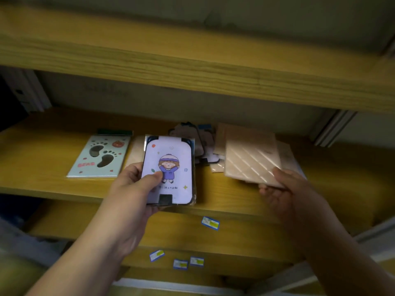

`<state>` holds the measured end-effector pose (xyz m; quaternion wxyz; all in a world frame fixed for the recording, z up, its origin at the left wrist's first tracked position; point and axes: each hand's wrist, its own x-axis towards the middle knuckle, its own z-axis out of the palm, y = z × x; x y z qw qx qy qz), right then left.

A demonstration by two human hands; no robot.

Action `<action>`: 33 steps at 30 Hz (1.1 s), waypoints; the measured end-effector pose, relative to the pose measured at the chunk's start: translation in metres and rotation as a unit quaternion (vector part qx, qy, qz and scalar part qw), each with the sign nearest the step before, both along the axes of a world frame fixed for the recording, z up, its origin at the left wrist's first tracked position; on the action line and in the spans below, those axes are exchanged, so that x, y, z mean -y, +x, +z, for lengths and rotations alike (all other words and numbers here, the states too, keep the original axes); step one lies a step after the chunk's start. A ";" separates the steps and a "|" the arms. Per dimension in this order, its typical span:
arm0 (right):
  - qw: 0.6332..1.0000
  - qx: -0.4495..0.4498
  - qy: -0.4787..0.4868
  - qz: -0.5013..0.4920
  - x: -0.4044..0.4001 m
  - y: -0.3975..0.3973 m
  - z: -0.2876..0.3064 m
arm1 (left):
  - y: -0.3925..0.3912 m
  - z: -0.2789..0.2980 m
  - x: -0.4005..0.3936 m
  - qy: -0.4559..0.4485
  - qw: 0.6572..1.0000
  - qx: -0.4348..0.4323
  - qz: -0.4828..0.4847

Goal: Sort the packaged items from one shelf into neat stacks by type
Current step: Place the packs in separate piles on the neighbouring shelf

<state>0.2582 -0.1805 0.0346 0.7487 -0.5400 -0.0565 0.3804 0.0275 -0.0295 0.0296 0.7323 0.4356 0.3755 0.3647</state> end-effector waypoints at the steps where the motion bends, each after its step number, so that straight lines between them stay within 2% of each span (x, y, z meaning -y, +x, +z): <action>1: 1.000 0.008 0.004 -0.003 0.010 0.001 0.002 | 0.003 0.001 0.006 0.001 1.000 0.001 0.003; 6: 0.998 0.053 0.017 -0.013 0.059 0.000 0.009 | 0.020 0.009 0.042 0.007 1.000 0.008 -0.017; 10: 0.998 0.053 0.038 -0.026 0.102 -0.001 0.010 | 0.034 0.009 0.082 0.006 1.000 0.004 -0.022; 14: 0.998 0.048 0.032 0.004 0.151 0.001 0.014 | 0.050 0.008 0.133 0.028 1.000 -0.009 -0.009; 18: 0.996 0.043 0.066 0.030 0.206 0.008 0.021 | 0.068 0.012 0.192 0.031 0.999 -0.016 0.000; 27: 0.986 0.051 0.093 0.130 0.341 0.055 0.024 | 0.112 0.021 0.319 0.060 0.998 -0.006 -0.027; 33: 0.991 0.053 0.092 0.080 0.407 0.102 0.027 | 0.157 0.027 0.378 0.041 0.995 0.006 -0.095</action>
